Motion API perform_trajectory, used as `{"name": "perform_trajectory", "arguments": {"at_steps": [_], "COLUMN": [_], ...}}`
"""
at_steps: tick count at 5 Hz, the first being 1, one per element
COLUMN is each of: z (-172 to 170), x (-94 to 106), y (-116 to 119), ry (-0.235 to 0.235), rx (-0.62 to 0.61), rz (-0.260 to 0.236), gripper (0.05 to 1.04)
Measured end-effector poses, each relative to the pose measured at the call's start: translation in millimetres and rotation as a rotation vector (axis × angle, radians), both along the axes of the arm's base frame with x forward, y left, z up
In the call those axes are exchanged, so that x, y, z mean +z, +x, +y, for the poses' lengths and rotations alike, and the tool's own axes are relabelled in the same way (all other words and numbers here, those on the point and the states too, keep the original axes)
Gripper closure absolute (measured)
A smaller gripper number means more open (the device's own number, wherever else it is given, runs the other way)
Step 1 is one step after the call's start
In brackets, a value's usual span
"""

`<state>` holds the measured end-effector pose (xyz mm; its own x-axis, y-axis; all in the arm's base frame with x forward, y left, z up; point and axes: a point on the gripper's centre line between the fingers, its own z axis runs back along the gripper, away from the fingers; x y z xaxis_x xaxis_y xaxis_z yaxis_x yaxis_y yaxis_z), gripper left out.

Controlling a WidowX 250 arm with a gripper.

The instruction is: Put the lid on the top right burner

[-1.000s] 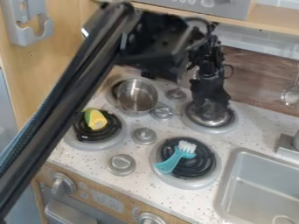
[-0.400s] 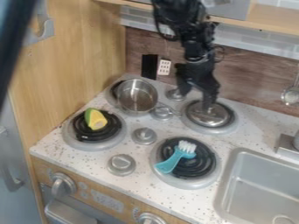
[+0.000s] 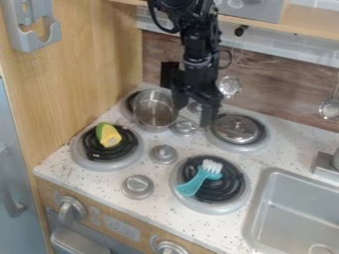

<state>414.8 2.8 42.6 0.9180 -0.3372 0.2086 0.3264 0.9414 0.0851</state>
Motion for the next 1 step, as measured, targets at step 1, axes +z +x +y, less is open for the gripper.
{"name": "perform_trajectory", "arguments": {"at_steps": [1], "z": [2.9], "x": [3.0], "y": [-2.6], "ry": [0.013], "rx": [0.027], "rz": [0.056], "gripper": [0.085]}}
